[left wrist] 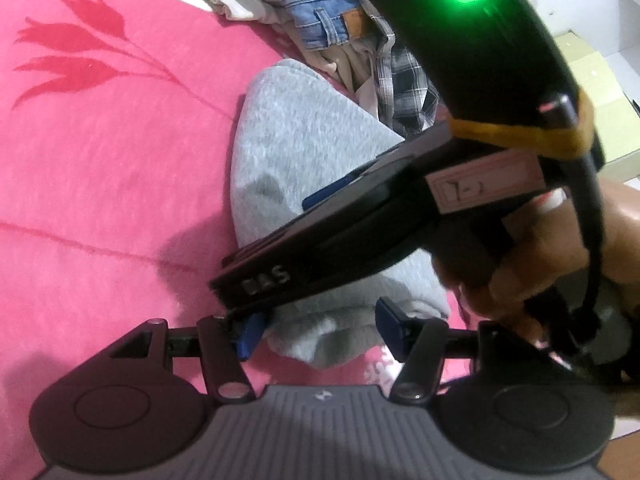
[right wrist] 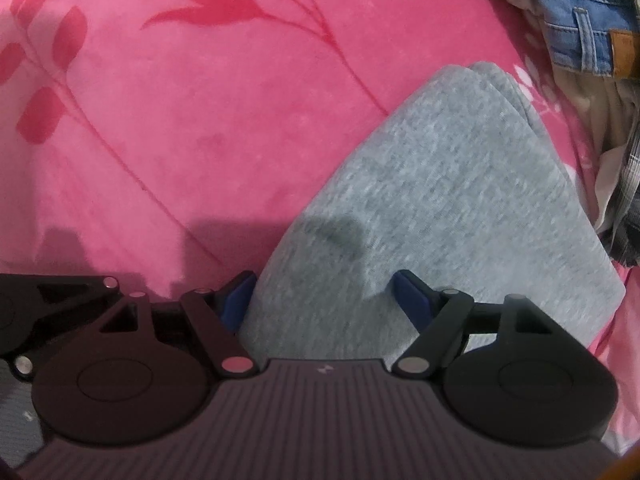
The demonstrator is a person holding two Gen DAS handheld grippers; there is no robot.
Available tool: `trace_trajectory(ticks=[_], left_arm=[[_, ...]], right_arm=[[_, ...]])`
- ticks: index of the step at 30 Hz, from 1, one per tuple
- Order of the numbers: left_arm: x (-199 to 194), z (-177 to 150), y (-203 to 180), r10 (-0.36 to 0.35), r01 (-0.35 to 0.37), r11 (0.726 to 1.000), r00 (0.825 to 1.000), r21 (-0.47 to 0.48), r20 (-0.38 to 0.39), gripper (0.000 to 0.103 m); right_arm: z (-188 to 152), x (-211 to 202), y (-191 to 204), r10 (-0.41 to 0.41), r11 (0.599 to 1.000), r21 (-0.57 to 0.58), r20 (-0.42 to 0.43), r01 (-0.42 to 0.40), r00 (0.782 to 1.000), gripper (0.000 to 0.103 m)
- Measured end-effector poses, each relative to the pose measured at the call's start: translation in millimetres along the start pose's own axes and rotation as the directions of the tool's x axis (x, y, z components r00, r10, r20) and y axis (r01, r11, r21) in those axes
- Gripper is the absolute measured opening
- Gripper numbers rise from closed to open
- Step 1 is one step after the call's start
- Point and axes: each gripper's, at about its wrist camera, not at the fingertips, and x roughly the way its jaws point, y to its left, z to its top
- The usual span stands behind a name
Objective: Fold clothes
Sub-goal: 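Grasp the folded grey sweatpants edge with the left gripper while the right gripper grasps beside it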
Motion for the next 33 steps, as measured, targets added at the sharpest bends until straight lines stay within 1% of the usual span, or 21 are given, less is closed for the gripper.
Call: trace_trajectory(ticks=[2,5,6,8,9,10,12,13,15,17,18,20,24,26,28,30,33], left_arm=[[-10,-3,6,0.018,-0.017,1.000,1.000,0.021,-0.011,0.063],[-33,-6,24,0.079,-0.079,0.997,0.997,0.003,-0.001,0.072],[-41,-7,29,0.105,-0.105,0.994,0.994,-0.004,0.008,0.073],[-51,-1,42,0.130,-0.129,0.991,0.991,-0.044,0.025,0.073],[-54,3,47,0.133,-0.130,0.989,0.990,-0.071,0.037,0.073],[-54,8,54,0.125,-0.120,0.988,0.991,-0.096,0.051,0.073],[-50,22,64,0.097,-0.086,0.986,0.992,-0.144,0.075,0.073],[-51,25,68,0.067,-0.053,0.986,0.994,-0.159,0.085,0.073],[-41,38,73,-0.027,0.044,0.980,0.996,-0.196,0.088,0.073],[-26,52,79,-0.092,0.107,0.969,0.993,-0.221,0.075,0.073],[-19,58,78,-0.108,0.121,0.969,0.992,-0.215,0.068,0.073],[-5,69,73,-0.109,0.115,0.979,0.993,-0.167,0.045,0.073],[25,85,59,-0.133,0.130,0.988,0.991,-0.085,-0.031,0.073],[34,87,53,-0.149,0.144,0.987,0.987,-0.070,-0.062,0.073],[48,89,49,-0.146,0.141,0.988,0.985,-0.060,-0.090,0.073],[58,89,47,-0.144,0.139,0.988,0.984,-0.063,-0.101,0.073],[69,90,43,-0.157,0.150,0.986,0.982,-0.078,-0.105,0.074]], right_arm=[[-3,1,2,-0.012,1.000,-0.023,0.005,0.012,1.000,0.073],[-8,0,3,-0.019,0.999,-0.042,0.016,0.019,1.000,0.071],[-11,0,3,-0.021,0.999,-0.047,0.024,0.022,0.999,0.068],[-17,-3,2,-0.021,0.998,-0.051,0.043,0.023,0.999,0.062],[-21,-5,0,-0.019,0.999,-0.050,0.054,0.021,0.998,0.057],[-25,-6,-1,-0.016,0.999,-0.049,0.065,0.019,0.998,0.051],[-32,-10,-4,-0.011,0.999,-0.046,0.088,0.015,0.996,0.044],[-36,-12,-5,-0.009,0.999,-0.045,0.099,0.013,0.995,0.042],[-44,-15,-8,-0.005,0.999,-0.043,0.122,0.011,0.993,0.038],[-52,-17,-10,-0.004,0.999,-0.040,0.148,0.010,0.989,0.036],[-57,-18,-10,-0.004,0.999,-0.036,0.161,0.010,0.987,0.036],[-62,-20,-12,-0.001,1.000,-0.027,0.187,0.006,0.982,0.036],[-66,-26,-18,0.010,1.000,-0.004,0.233,-0.010,0.972,0.035],[-68,-29,-21,0.016,1.000,0.008,0.256,-0.018,0.967,0.035],[-70,-32,-24,0.020,0.999,0.019,0.279,-0.027,0.960,0.033],[-72,-35,-27,0.025,0.999,0.029,0.301,-0.036,0.953,0.032],[-83,-39,-39,0.072,0.994,0.052,0.354,-0.096,0.933,0.032]])
